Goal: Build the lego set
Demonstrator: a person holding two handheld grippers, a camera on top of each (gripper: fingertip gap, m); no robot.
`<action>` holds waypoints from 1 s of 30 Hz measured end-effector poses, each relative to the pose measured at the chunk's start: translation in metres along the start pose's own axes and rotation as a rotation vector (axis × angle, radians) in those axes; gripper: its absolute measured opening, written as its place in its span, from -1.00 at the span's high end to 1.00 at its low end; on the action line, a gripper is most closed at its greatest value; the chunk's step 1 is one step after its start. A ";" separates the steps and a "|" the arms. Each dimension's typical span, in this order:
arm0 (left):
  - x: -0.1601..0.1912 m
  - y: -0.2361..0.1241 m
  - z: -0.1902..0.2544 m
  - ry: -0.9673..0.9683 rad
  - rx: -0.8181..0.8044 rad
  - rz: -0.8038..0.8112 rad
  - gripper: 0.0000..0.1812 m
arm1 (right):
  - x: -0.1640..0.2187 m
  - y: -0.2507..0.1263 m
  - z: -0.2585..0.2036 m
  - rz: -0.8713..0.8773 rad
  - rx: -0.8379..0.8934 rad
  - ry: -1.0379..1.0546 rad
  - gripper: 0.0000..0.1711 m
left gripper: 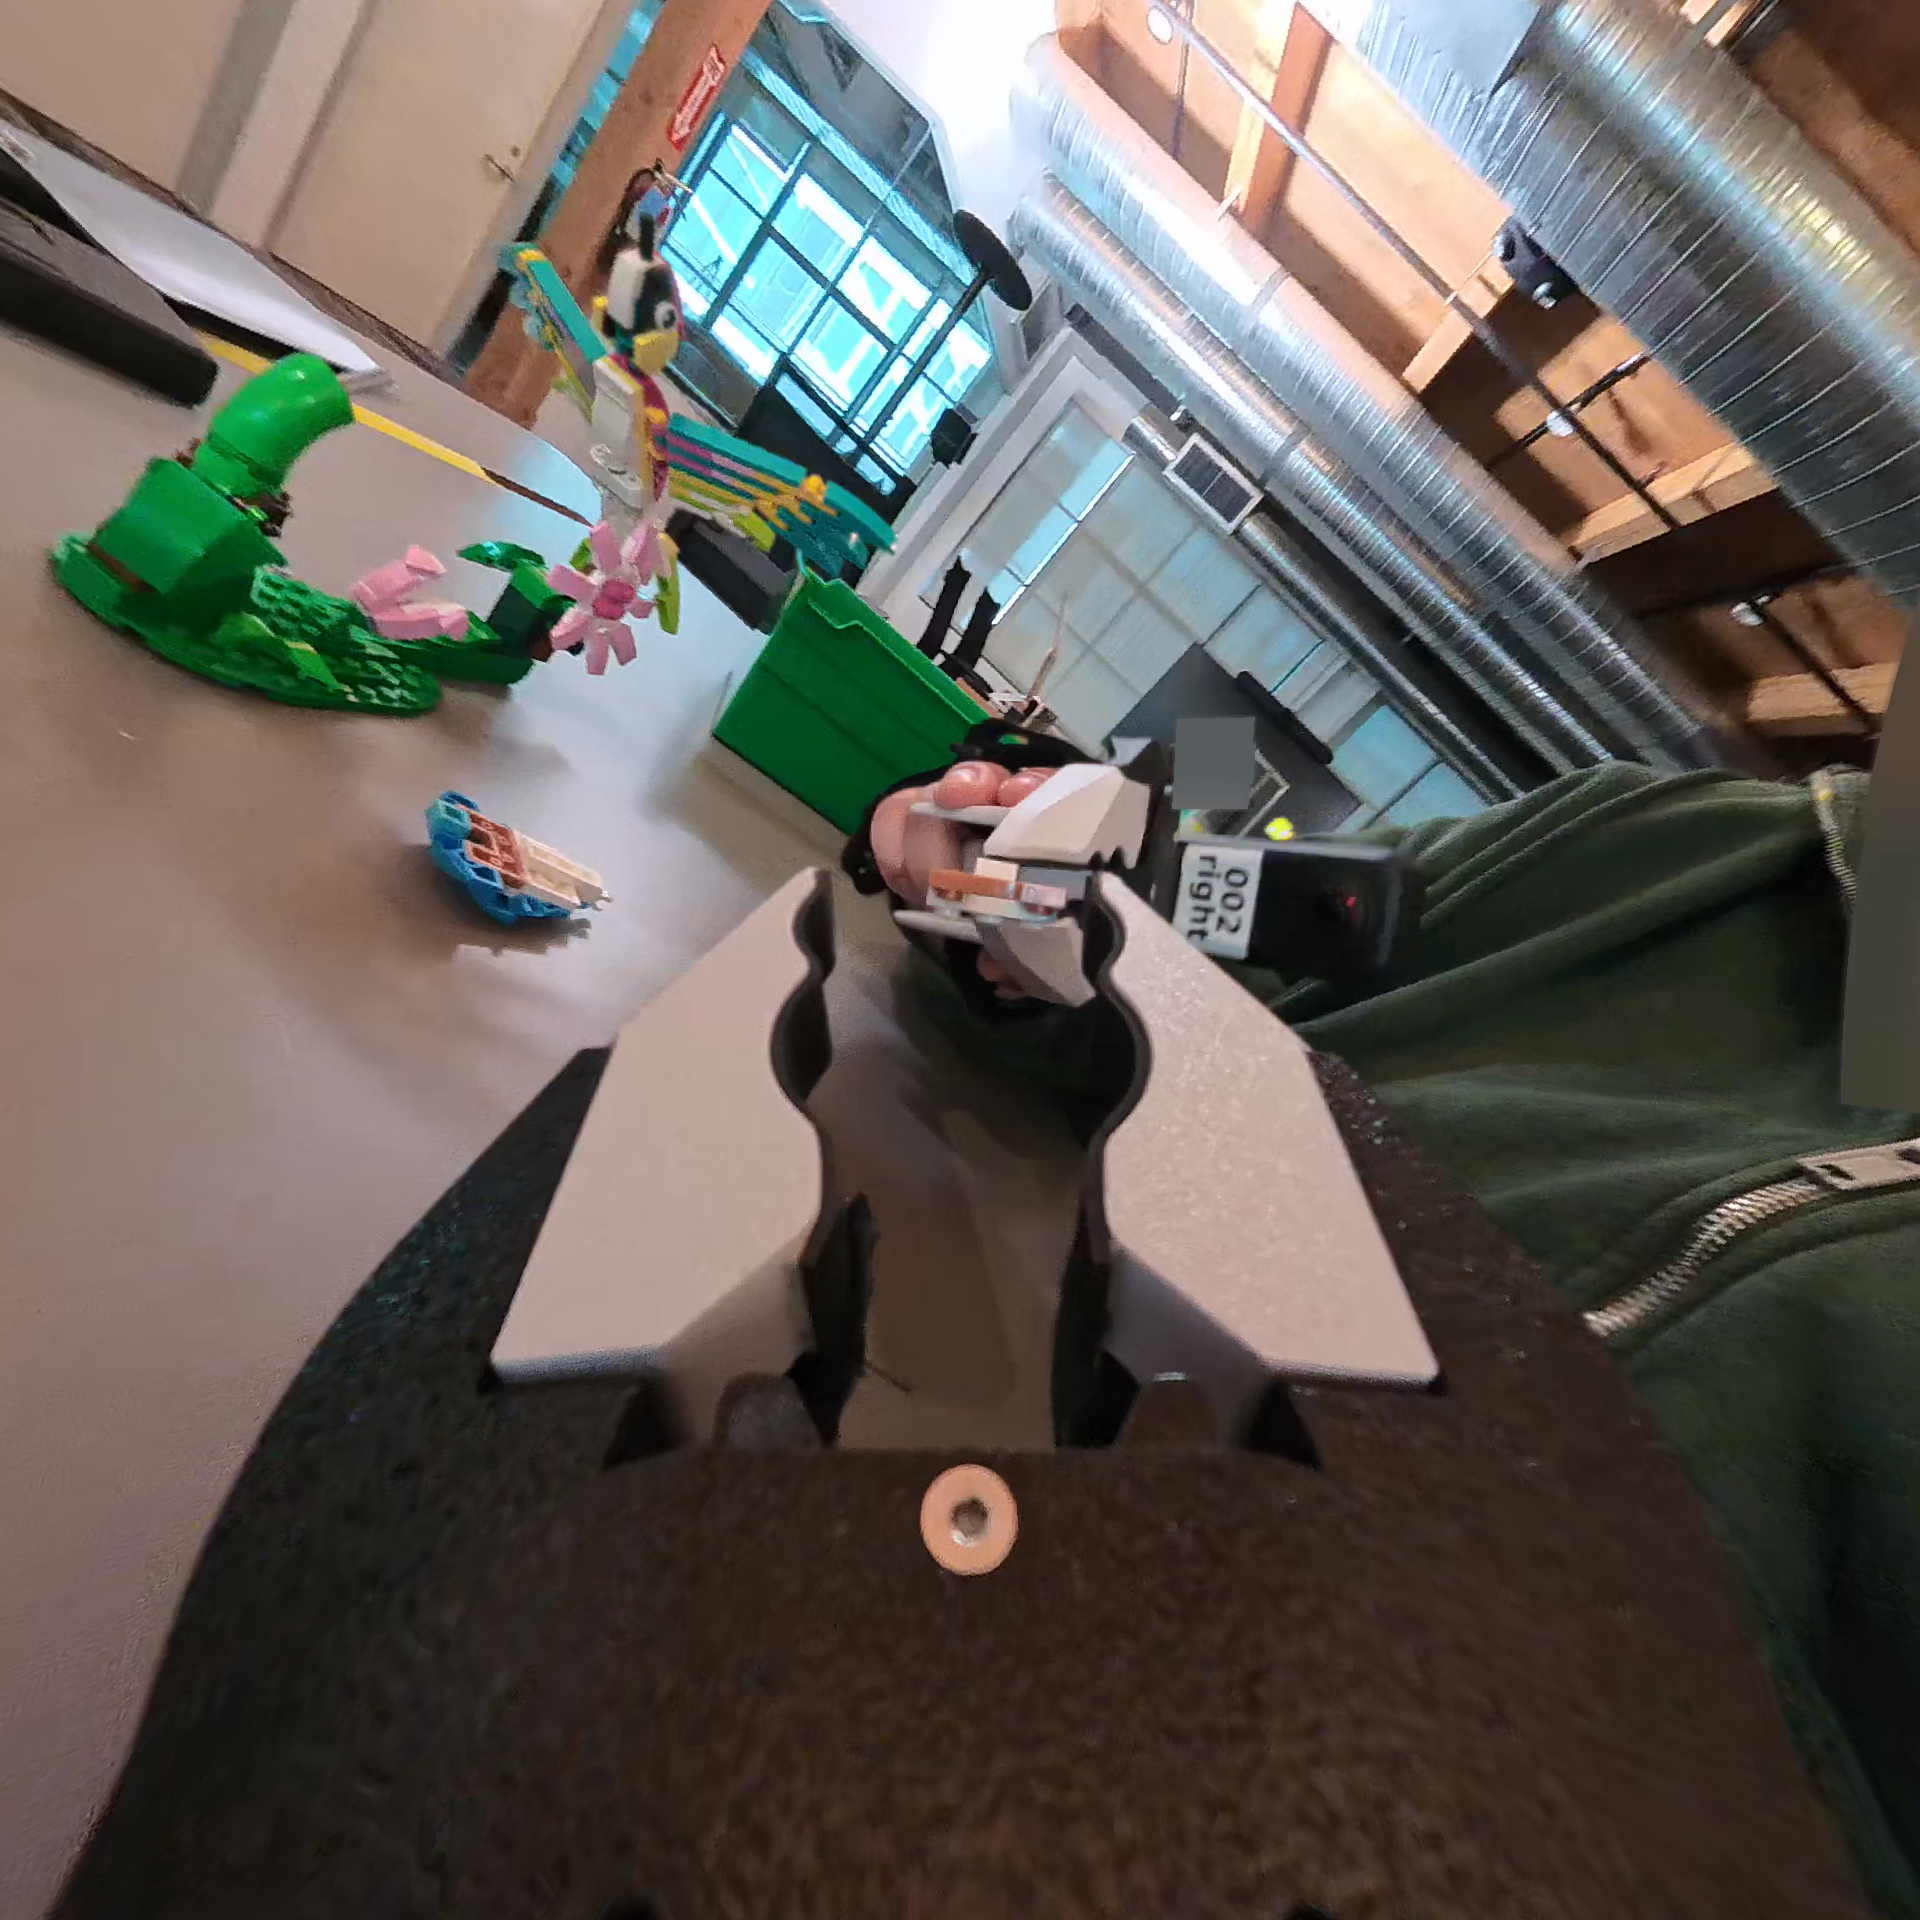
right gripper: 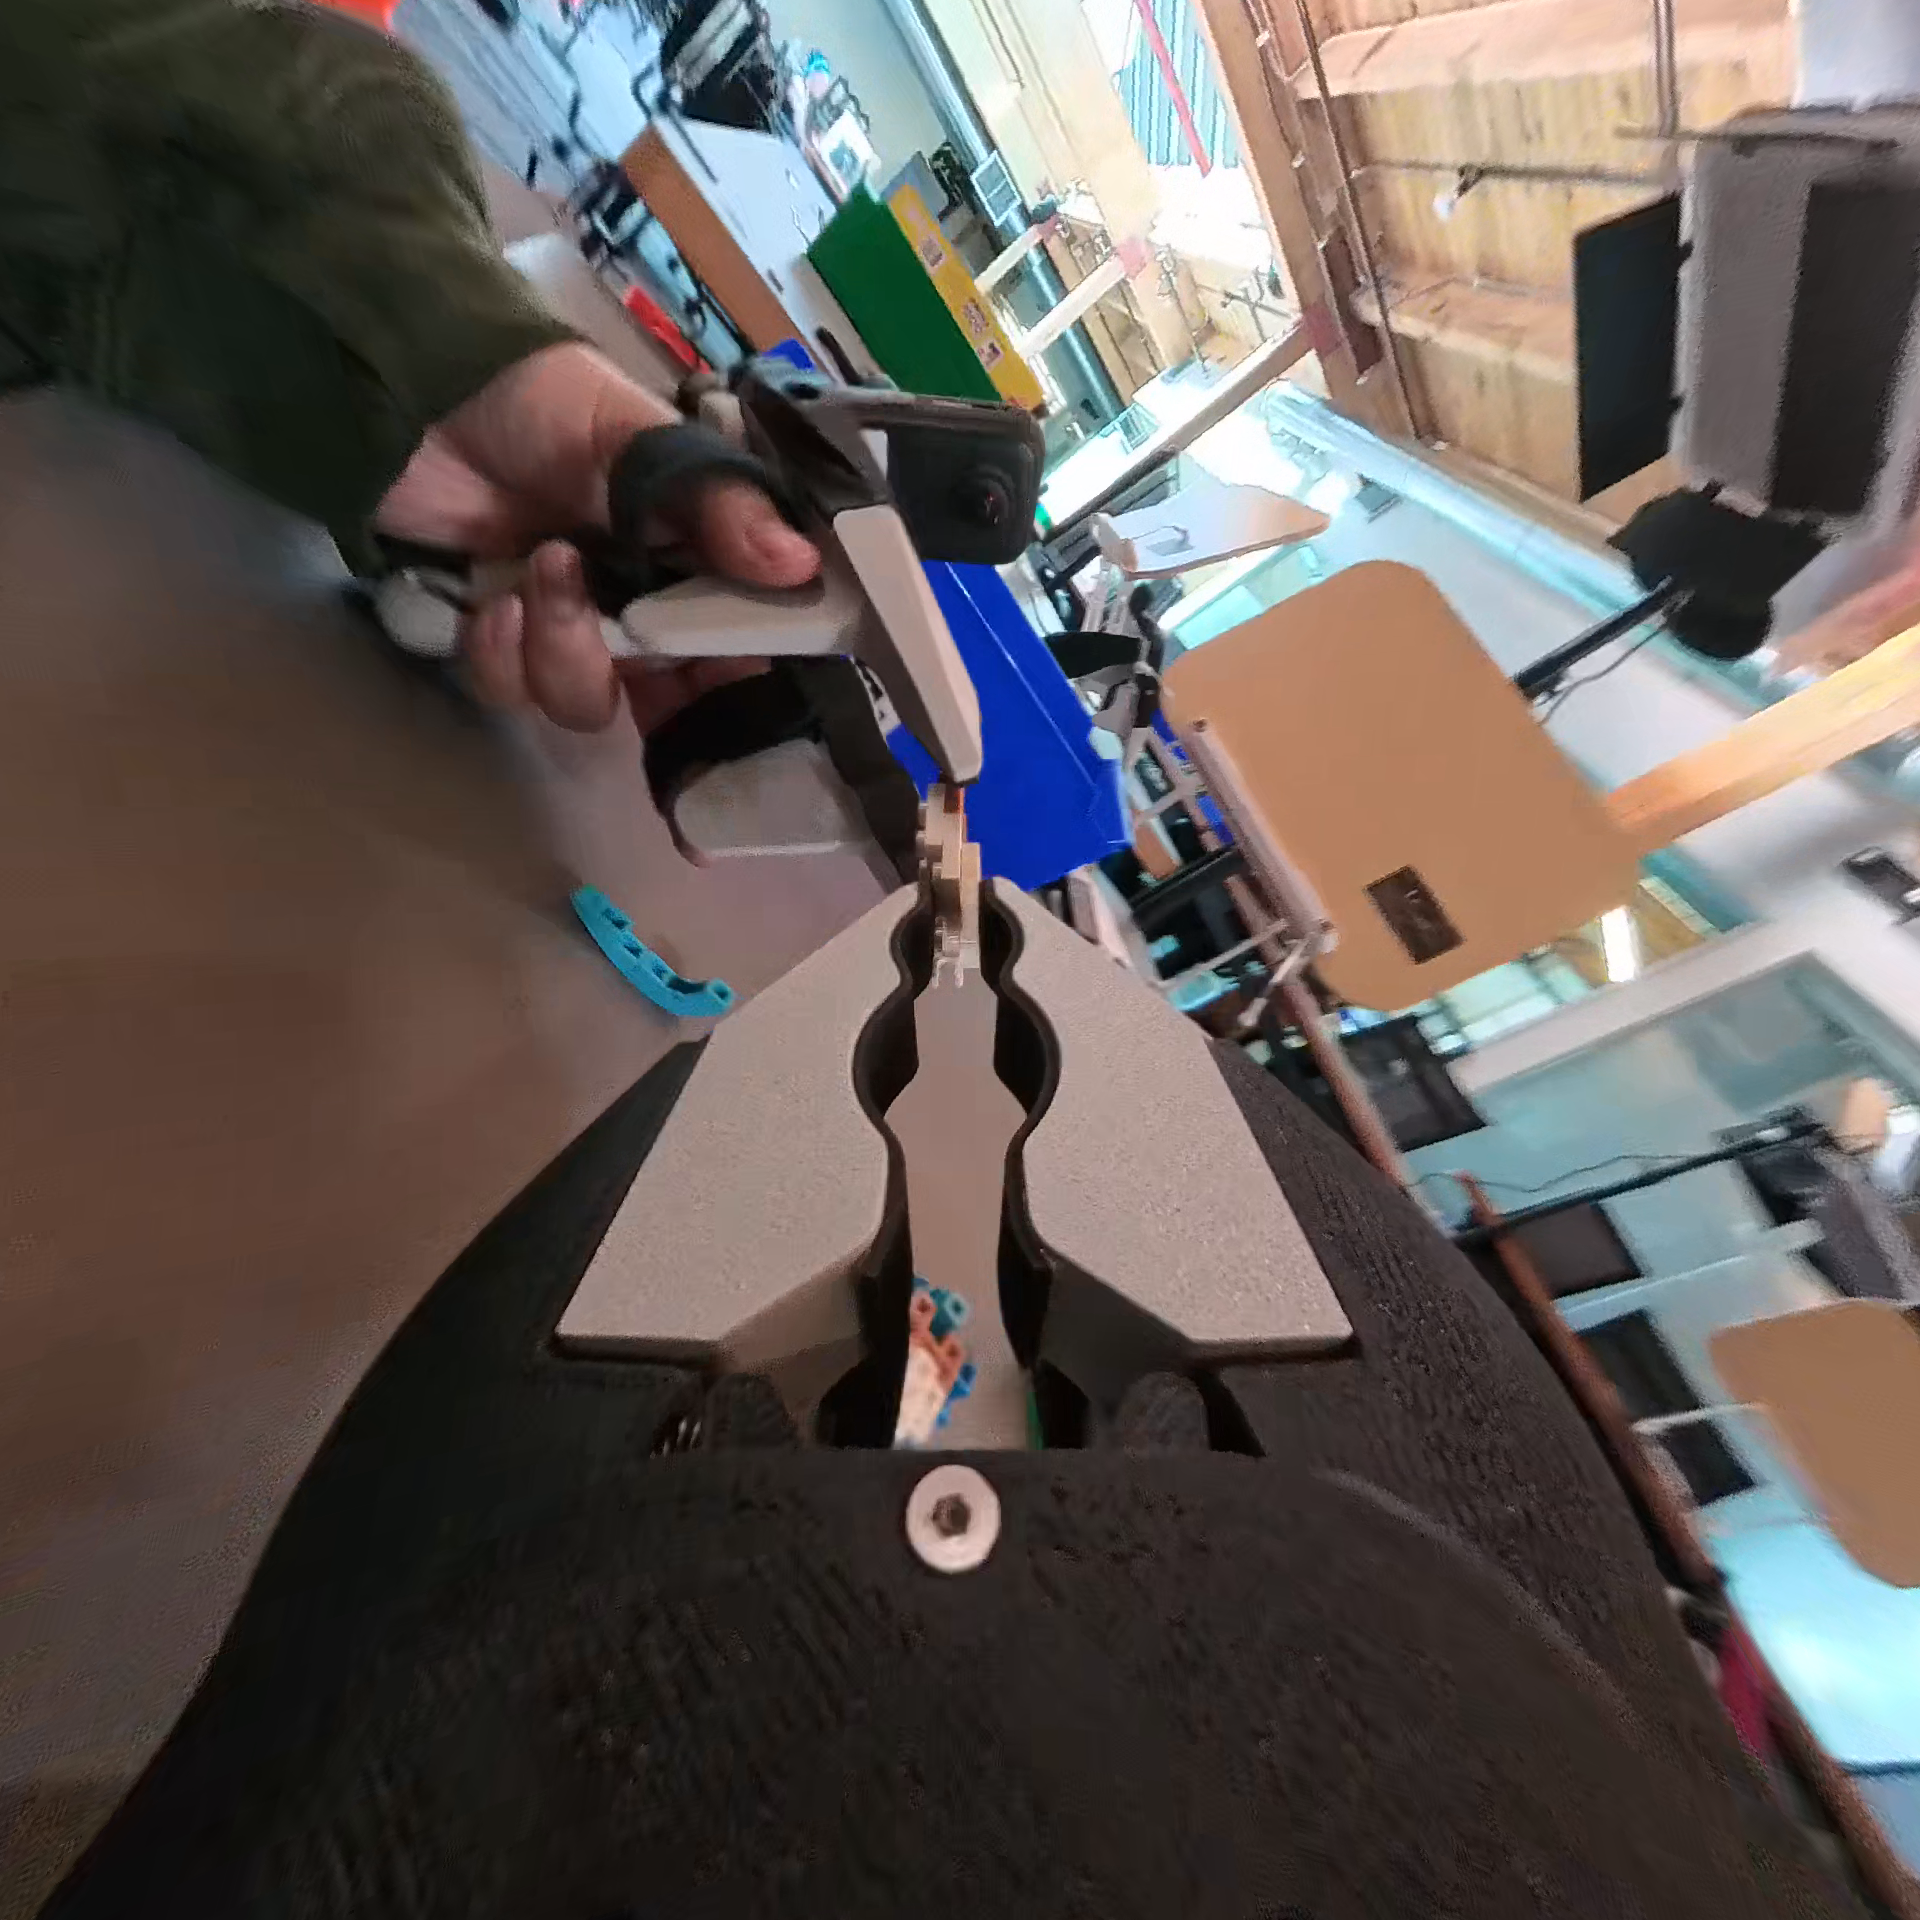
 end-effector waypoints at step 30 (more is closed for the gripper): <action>0.037 -0.004 -0.003 0.734 -0.176 -0.218 0.92 | 0.027 0.007 -0.046 -0.123 -0.505 0.443 0.93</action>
Point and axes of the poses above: each gripper's, where its closed fingertips meet, y out along the fingers, x out of its underside, z = x × y across the jaws, the point moved 2 cm from there along -y, back along the fingers, and after that the axes turned 12 degrees about -x, right-handed, at the moved point
